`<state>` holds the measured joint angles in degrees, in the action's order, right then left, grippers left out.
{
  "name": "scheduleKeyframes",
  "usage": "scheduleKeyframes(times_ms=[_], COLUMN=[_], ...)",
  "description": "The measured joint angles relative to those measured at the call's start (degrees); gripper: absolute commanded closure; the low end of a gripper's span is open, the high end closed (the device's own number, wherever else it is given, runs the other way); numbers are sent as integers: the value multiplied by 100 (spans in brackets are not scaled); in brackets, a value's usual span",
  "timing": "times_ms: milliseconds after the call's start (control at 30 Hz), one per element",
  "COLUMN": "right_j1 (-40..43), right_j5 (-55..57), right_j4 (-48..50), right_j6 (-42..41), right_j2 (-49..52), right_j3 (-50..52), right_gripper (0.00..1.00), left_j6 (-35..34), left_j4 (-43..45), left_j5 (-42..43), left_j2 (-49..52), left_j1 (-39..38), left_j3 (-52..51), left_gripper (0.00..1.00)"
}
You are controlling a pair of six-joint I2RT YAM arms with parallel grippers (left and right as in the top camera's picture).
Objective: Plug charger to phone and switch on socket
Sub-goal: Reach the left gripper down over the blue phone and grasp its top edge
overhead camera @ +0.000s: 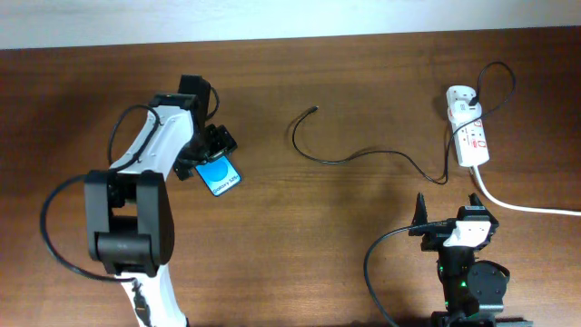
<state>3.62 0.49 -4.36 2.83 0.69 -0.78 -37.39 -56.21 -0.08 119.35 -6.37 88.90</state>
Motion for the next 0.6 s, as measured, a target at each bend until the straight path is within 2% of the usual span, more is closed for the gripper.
scheduleKeyframes(times_ms=[300,600], right_j1=[0,0], right_j5=[0,0], right_j4=[0,0], right_j6=[-4,-4], right_j2=[0,0], right_j3=[0,0], right_gripper=[2,2], left_j6=[0,-13], left_j4=[455,452], left_j5=[31,-4], left_j2=[282,455], left_j1=[0,0], left_j3=[4,109], left_gripper=[1,1])
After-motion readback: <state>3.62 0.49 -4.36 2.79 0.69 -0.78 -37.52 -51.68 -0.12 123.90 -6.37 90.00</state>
